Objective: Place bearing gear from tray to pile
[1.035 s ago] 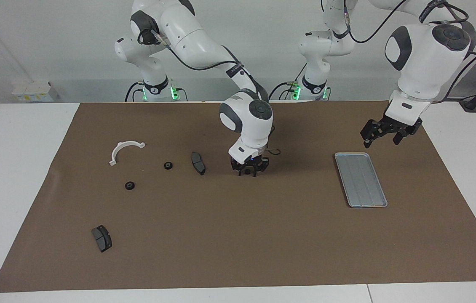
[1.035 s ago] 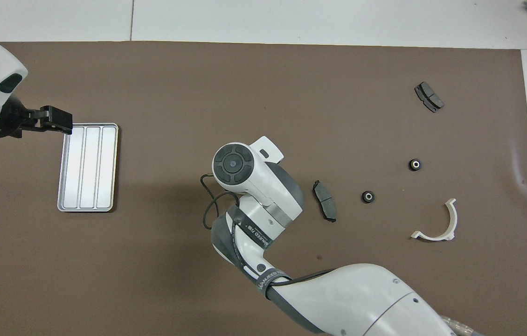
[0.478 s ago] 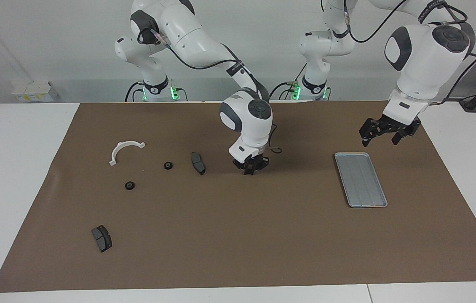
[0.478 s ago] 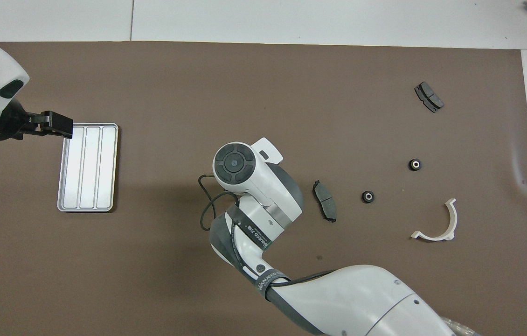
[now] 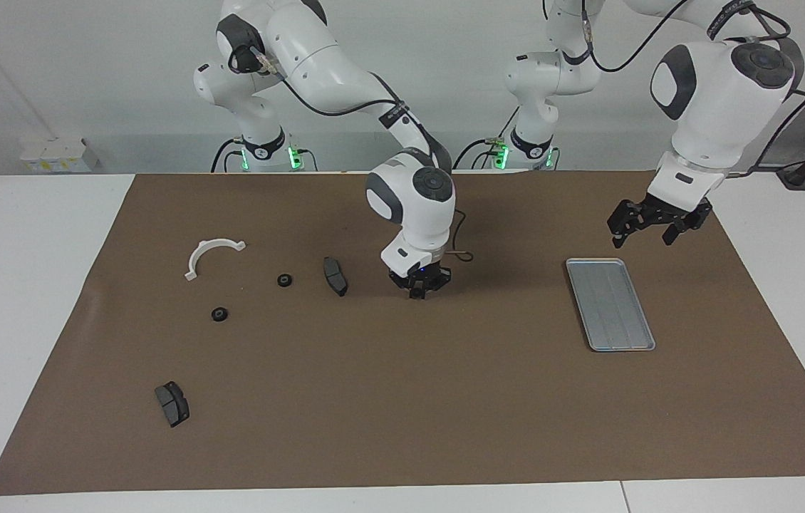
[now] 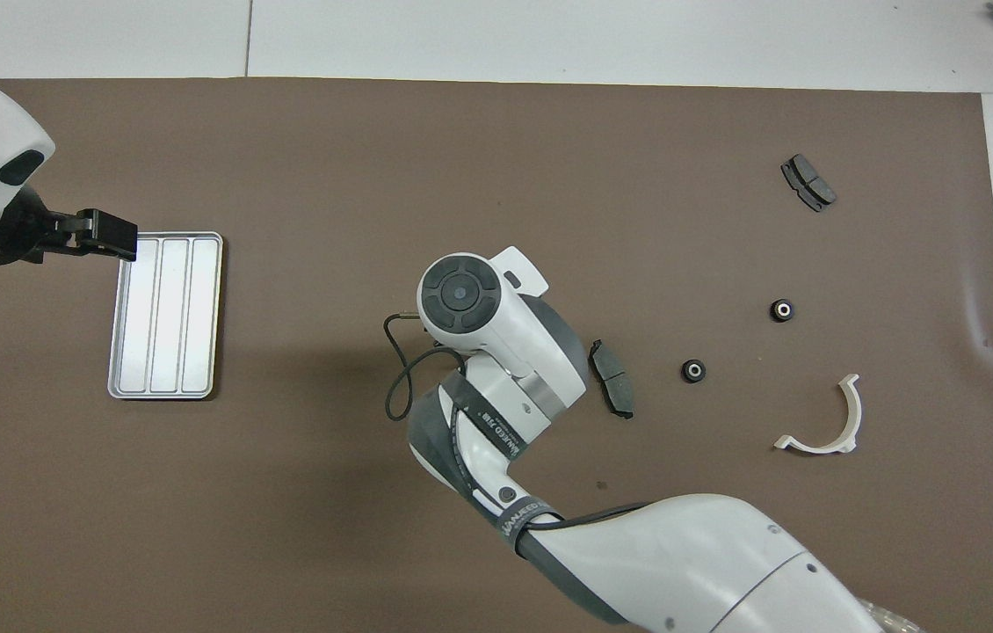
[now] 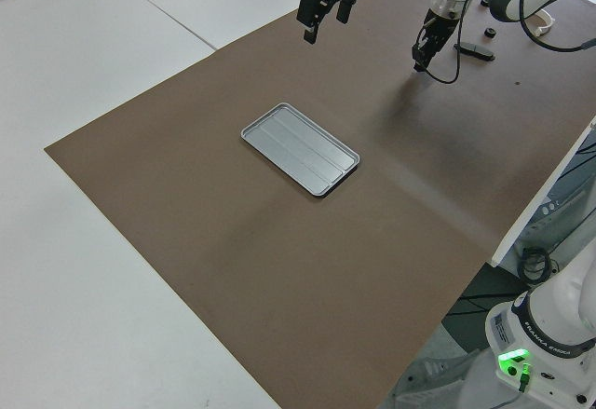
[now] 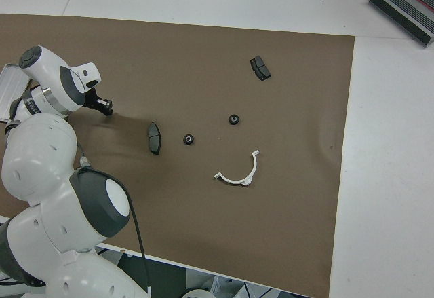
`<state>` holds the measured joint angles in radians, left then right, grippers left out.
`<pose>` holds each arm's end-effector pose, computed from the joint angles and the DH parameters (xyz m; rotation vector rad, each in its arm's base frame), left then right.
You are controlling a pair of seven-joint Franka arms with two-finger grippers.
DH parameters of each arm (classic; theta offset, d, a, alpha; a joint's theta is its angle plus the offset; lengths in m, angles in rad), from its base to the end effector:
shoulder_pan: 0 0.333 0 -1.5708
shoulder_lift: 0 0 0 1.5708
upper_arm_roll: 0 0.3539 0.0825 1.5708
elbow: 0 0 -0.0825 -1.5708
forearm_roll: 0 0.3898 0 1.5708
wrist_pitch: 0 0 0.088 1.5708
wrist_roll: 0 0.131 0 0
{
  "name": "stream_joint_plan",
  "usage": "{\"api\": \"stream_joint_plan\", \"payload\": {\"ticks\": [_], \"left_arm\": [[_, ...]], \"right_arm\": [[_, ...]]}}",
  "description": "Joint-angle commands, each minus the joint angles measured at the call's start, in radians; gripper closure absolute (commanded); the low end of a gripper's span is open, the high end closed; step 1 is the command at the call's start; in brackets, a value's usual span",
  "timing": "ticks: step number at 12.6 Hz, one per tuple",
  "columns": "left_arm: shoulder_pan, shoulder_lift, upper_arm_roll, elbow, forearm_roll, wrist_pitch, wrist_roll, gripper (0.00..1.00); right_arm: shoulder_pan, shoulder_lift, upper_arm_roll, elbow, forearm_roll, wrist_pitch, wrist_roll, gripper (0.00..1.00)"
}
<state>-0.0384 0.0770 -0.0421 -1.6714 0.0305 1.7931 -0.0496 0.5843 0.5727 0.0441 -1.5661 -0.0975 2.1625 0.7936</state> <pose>0.5999 -0.0442 0.5650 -3.1165 0.0573 -0.0723 0.5929 0.4178 0.3171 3.1071 -0.1853 0.0876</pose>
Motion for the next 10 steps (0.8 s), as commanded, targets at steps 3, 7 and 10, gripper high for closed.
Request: {"api": "stream_joint_plan", "payload": {"ticks": [3, 7, 10], "left_arm": [[-0.003, -0.034, 0.005, -0.036, -0.018, 0.005, 0.017, 0.00], [-0.009, -0.033, 0.005, -0.037, -0.018, 0.005, 0.017, 0.00], [-0.011, -0.033, 0.005, -0.039, -0.018, 0.006, 0.016, 0.00]], "right_arm": [[-0.210, -0.053, 0.013, -0.043, 0.018, 0.037, -0.220, 1.00], [-0.349, -0.048, 0.013, -0.052, 0.018, 0.089, -0.339, 1.00], [-0.417, -0.051, 0.013, -0.078, 0.018, 0.073, -0.364, 1.00]]}}
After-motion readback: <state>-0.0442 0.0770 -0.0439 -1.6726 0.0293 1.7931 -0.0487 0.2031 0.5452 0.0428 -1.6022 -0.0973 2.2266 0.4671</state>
